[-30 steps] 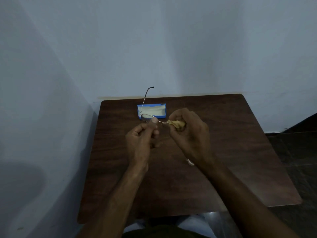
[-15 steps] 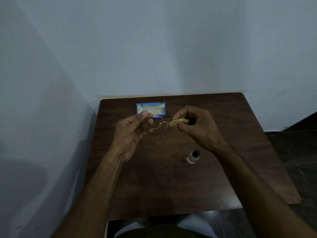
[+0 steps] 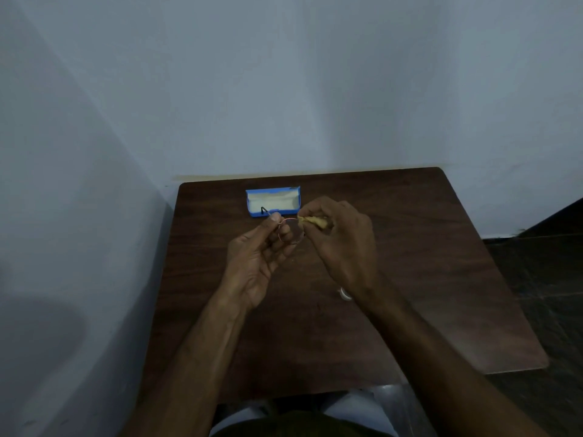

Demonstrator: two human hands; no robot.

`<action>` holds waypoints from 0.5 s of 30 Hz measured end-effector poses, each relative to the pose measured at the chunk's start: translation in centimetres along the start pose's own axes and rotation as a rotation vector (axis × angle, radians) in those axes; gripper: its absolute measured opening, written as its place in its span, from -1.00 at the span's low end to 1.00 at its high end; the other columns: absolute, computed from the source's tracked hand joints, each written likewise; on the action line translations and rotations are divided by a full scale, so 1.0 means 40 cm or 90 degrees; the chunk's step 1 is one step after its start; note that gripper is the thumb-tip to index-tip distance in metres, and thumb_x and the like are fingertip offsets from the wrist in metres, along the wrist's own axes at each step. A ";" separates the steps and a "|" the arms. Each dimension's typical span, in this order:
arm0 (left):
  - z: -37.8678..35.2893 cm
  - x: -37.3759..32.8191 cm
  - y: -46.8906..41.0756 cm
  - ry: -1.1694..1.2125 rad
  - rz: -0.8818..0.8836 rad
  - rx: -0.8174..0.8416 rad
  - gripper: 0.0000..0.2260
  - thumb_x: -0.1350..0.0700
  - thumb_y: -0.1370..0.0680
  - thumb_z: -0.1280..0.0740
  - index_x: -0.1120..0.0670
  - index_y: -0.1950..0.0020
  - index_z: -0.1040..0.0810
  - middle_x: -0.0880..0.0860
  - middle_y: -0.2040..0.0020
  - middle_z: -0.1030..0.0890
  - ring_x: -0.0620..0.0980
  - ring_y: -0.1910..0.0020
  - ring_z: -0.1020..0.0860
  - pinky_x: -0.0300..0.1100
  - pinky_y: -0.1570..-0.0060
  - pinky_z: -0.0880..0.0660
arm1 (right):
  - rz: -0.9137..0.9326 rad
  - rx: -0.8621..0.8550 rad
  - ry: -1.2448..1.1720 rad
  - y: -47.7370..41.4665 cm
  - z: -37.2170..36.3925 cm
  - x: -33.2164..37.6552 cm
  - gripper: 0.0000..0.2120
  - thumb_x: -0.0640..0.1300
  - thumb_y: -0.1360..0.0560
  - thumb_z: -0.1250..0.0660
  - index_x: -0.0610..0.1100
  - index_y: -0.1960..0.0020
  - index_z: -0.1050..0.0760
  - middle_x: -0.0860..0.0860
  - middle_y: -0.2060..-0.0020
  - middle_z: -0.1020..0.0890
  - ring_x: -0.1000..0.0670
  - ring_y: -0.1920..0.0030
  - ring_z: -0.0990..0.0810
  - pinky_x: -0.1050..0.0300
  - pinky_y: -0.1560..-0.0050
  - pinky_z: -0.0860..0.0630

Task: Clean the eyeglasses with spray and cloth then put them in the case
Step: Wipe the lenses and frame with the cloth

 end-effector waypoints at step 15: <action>-0.018 0.022 -0.014 0.141 0.037 -0.045 -0.85 0.09 -0.60 -0.45 0.15 -0.06 -0.74 0.11 0.11 -0.76 -0.05 0.23 -0.73 -0.17 0.11 -0.72 | 0.196 -0.073 0.126 0.095 -0.042 0.045 -0.84 -0.18 -0.59 -0.36 -0.24 -0.07 -0.66 -0.12 0.00 -0.69 -0.06 -0.04 -0.59 0.02 -0.06 -0.58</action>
Point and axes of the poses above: each hand's wrist, its own y-axis away from the middle knuckle, its own z-axis out of the back of the hand, x = y × z, the point moved 5 cm from there along -y, towards the middle knuckle
